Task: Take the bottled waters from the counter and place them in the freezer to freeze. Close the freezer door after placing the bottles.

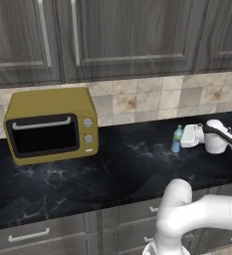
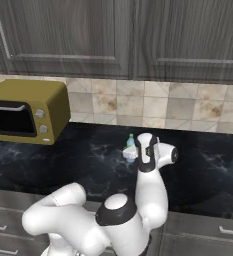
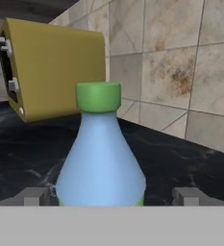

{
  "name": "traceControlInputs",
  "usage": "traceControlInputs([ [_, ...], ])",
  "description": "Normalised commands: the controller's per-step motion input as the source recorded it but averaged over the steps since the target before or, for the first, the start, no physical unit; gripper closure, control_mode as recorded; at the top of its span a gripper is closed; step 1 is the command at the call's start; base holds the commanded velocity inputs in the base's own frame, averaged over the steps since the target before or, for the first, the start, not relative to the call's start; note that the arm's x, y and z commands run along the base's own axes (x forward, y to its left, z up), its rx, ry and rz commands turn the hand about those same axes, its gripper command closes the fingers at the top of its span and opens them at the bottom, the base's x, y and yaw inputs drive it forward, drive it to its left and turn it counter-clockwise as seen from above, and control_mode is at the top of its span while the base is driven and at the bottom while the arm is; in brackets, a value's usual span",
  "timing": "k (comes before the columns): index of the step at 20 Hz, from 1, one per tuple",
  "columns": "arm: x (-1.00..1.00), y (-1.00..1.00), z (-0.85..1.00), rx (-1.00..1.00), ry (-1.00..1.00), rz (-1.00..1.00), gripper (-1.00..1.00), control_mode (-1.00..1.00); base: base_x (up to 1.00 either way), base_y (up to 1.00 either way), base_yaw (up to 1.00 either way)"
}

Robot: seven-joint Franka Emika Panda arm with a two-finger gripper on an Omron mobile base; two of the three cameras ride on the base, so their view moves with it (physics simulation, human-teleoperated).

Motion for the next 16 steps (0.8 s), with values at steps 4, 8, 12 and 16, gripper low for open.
traceControlInputs([
  [4,0.08,0.0,0.0,0.0,0.0,0.05,-1.0,-1.0,0.0,0.0,0.0],
  [8,0.14,0.0,-0.02,0.0,0.0,0.05,1.0,-1.0,0.0,0.0,0.0],
  [12,0.1,0.0,-0.02,0.01,0.0,0.03,1.0,-1.0,0.0,0.0,0.0],
  [16,0.0,0.0,0.0,0.0,0.0,0.0,1.0,-1.0,0.0,0.0,0.0],
])
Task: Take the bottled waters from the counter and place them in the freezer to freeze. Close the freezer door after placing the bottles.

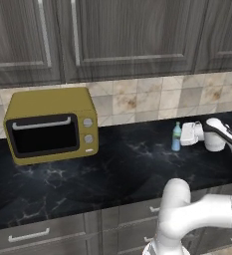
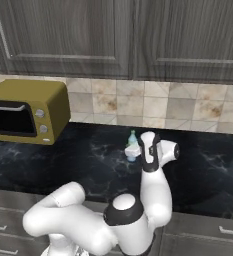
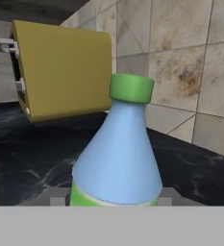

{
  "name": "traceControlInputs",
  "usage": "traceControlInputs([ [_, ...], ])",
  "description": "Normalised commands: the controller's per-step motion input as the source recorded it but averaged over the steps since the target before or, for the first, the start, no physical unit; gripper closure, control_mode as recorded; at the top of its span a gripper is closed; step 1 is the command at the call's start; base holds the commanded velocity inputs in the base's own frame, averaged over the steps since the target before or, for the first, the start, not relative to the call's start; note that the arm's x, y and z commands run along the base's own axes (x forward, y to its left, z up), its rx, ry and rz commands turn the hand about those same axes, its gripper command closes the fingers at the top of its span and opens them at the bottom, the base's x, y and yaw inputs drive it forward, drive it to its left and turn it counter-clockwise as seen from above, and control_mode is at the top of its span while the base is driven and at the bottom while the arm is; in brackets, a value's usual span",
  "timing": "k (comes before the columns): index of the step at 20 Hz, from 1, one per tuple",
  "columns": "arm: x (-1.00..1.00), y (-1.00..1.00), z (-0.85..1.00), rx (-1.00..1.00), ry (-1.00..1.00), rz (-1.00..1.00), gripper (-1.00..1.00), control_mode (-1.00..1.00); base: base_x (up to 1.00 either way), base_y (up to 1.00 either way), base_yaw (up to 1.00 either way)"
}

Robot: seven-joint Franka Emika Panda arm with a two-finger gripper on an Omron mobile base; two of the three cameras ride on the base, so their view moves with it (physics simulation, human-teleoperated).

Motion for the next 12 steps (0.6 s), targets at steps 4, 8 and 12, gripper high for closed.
traceControlInputs([
  [4,-0.14,0.1,0.13,0.0,0.0,0.0,1.0,-1.0,0.0,0.0,0.0],
  [8,-0.82,0.41,0.69,0.0,-0.1,0.03,1.0,-1.0,0.0,0.0,0.0],
  [12,-1.0,0.67,0.86,0.0,-0.14,0.03,1.0,-1.0,0.0,0.0,0.0],
])
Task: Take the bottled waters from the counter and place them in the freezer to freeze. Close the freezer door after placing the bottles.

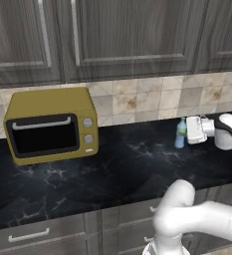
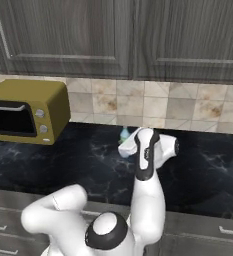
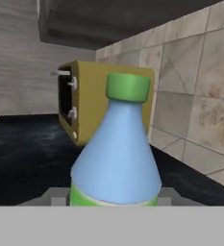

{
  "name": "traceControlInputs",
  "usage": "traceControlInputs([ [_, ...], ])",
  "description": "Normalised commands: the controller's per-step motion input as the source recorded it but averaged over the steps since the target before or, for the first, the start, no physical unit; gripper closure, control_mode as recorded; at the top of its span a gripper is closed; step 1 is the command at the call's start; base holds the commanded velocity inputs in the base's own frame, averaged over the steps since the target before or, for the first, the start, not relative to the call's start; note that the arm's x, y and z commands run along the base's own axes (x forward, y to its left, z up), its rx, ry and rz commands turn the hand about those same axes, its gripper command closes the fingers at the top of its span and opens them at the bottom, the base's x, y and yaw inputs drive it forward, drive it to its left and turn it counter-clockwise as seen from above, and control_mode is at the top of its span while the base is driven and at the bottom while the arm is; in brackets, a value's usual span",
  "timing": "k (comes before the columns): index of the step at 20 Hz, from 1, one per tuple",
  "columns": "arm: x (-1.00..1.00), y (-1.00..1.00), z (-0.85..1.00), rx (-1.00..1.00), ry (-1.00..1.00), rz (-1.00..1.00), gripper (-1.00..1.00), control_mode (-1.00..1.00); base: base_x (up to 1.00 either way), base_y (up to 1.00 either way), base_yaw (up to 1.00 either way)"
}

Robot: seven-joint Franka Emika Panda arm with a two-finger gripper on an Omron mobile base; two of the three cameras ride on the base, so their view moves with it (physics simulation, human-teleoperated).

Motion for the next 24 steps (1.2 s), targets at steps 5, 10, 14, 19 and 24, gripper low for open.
traceControlInputs([
  [5,-1.0,0.95,0.85,0.0,-0.12,0.01,1.0,-1.0,0.0,0.0,0.0],
  [10,-1.0,0.83,0.68,0.02,-0.07,0.0,1.0,-1.0,0.0,0.0,0.0],
  [14,-1.0,0.38,0.57,0.09,-0.08,0.01,1.0,-1.0,0.0,0.0,0.0],
  [19,-1.0,0.14,0.34,0.05,-0.22,0.11,1.0,-1.0,0.0,0.0,0.0],
  [24,-0.58,0.26,0.23,-0.09,-0.03,0.14,1.0,-1.0,0.0,0.0,0.0],
])
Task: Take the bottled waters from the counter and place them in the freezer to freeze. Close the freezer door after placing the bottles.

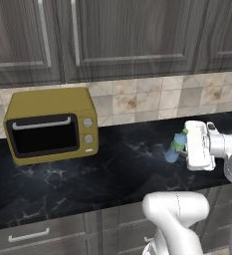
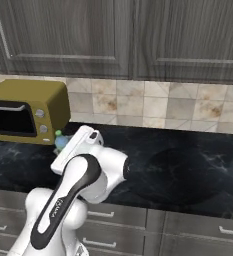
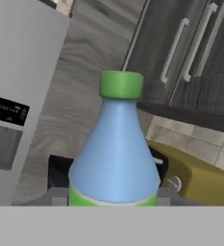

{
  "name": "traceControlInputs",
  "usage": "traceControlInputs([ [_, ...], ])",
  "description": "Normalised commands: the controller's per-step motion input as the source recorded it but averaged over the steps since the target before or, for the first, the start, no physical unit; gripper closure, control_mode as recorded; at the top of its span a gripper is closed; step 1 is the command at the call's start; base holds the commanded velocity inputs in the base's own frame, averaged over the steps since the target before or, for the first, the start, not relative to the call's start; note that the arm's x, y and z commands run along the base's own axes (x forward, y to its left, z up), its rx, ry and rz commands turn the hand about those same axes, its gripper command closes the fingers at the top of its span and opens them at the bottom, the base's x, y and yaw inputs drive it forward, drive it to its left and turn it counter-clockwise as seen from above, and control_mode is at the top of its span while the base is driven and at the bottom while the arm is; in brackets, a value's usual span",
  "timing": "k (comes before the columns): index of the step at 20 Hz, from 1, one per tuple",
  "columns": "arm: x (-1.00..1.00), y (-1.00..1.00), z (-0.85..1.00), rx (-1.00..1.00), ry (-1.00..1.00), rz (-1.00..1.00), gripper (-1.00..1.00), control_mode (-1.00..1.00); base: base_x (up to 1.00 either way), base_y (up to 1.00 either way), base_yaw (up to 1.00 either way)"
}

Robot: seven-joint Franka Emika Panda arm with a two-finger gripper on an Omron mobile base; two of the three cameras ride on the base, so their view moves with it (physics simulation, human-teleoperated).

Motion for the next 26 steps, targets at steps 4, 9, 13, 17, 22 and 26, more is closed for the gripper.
traceControlInputs([
  [4,-0.1,0.12,0.17,-0.09,0.26,0.0,1.0,-1.0,0.0,0.0,0.0],
  [9,-0.64,0.0,-0.1,0.0,0.06,0.0,1.0,-1.0,0.0,0.0,0.0],
  [13,-0.81,0.06,0.0,0.0,-0.1,0.05,1.0,-1.0,0.0,0.0,0.0],
  [17,-0.34,0.15,0.0,0.0,-0.03,0.07,1.0,-1.0,0.0,0.0,0.0],
  [22,-0.04,0.01,0.0,0.1,0.0,0.01,1.0,-1.0,0.0,0.0,0.0],
  [26,0.0,0.0,0.0,0.05,0.0,0.0,1.0,-1.0,0.0,0.0,0.0],
])
